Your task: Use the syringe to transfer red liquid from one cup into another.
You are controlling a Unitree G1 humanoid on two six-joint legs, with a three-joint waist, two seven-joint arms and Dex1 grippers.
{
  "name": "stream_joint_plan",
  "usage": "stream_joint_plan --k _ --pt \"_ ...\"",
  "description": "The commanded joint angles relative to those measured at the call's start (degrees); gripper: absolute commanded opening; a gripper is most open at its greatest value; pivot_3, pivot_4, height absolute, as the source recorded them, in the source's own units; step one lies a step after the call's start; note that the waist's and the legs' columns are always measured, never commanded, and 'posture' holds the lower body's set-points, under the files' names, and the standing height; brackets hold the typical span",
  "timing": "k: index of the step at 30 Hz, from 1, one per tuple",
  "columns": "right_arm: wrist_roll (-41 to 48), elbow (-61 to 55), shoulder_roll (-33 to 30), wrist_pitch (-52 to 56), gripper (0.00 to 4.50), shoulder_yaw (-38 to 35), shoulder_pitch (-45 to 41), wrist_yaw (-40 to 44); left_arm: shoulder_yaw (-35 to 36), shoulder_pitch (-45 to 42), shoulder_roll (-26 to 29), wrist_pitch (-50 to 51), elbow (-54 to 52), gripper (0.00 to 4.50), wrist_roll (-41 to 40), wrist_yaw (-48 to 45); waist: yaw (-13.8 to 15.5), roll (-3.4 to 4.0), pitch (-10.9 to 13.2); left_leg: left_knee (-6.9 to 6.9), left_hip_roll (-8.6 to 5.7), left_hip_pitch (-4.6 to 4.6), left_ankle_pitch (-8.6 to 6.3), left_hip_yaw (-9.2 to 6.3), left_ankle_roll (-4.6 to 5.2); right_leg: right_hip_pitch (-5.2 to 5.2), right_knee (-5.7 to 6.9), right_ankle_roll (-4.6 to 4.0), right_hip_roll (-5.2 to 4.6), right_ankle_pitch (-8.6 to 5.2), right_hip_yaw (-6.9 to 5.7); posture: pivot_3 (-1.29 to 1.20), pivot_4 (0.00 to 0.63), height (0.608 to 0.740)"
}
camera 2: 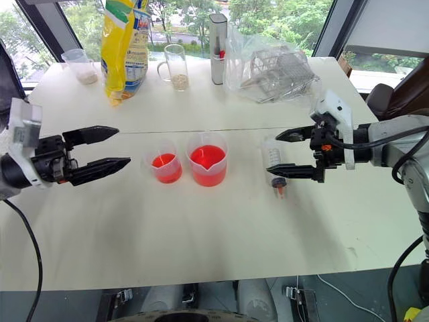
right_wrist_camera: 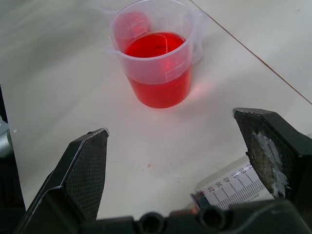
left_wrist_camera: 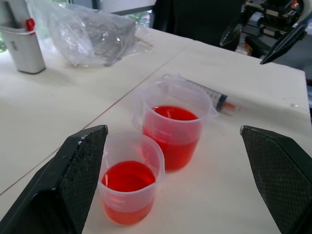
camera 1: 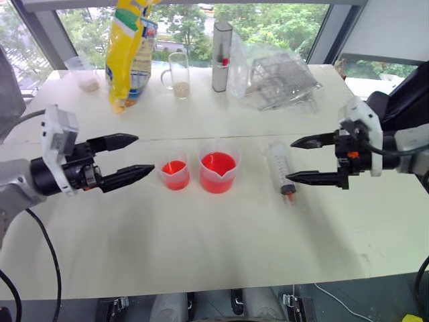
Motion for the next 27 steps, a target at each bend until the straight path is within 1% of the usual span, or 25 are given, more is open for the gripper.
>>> stream_joint_plan --k 1,4,10,16,23,27 --pt "1.1 -2.4 0.0 0.7 4.46 -2.9 0.8 -1.3 -0.7 -2.3 0.5 -0.9 0.6 4.50 0.8 -0.2 0.0 0.00 0.0 0.00 0.00 0.00 0.00 0.00 0.00 0.00 0.00 0.00 0.00 0.00 0.00 0.00 0.150 0.740" --pt "1.8 -3.8 0.5 1.6 4.46 -3.7 2.3 -2.7 -2.4 -3.1 0.5 -1.3 1.1 4.50 1.9 -0.7 0.1 0.00 0.0 0.01 -0.01 0.00 0.00 -0.01 0.00 0.01 0.01 0.00 -0.01 0.00 0.00 0.00 0.150 0.740" --pt "2.6 -6.0 1.3 3.3 4.46 -5.4 4.4 -6.0 -3.1 -7.3 0.7 0.9 3.5 4.50 -0.1 -1.4 0.0 0.00 0.0 0.02 -0.01 0.01 0.01 0.00 -0.01 0.01 0.05 0.12 0.00 0.07 0.02 0.00 0.150 0.740" --pt "2.4 -7.8 2.1 4.2 4.46 -5.9 7.0 -9.4 -5.1 -7.8 -0.4 0.2 4.2 4.50 1.4 -2.4 0.0 0.00 0.0 0.02 -0.02 0.03 0.01 0.00 -0.01 0.01 0.08 0.18 0.02 0.10 0.03 0.00 0.150 0.740" --pt "1.9 -6.9 2.7 5.7 4.46 -6.0 6.5 -13.3 -8.8 -10.5 -1.5 -0.9 5.3 4.50 3.4 -3.6 0.1 0.00 0.0 0.04 -0.04 0.03 0.01 0.00 -0.01 0.03 0.08 0.17 0.02 0.09 0.03 0.00 0.150 0.740" --pt "1.8 -6.2 3.2 7.7 4.46 -5.4 5.9 -16.0 -9.2 -11.2 -1.7 -1.4 6.0 4.50 4.2 -4.4 0.0 0.00 0.0 0.04 -0.06 0.02 0.01 0.00 -0.01 0.02 0.08 0.19 0.03 0.10 0.03 0.00 0.150 0.740"
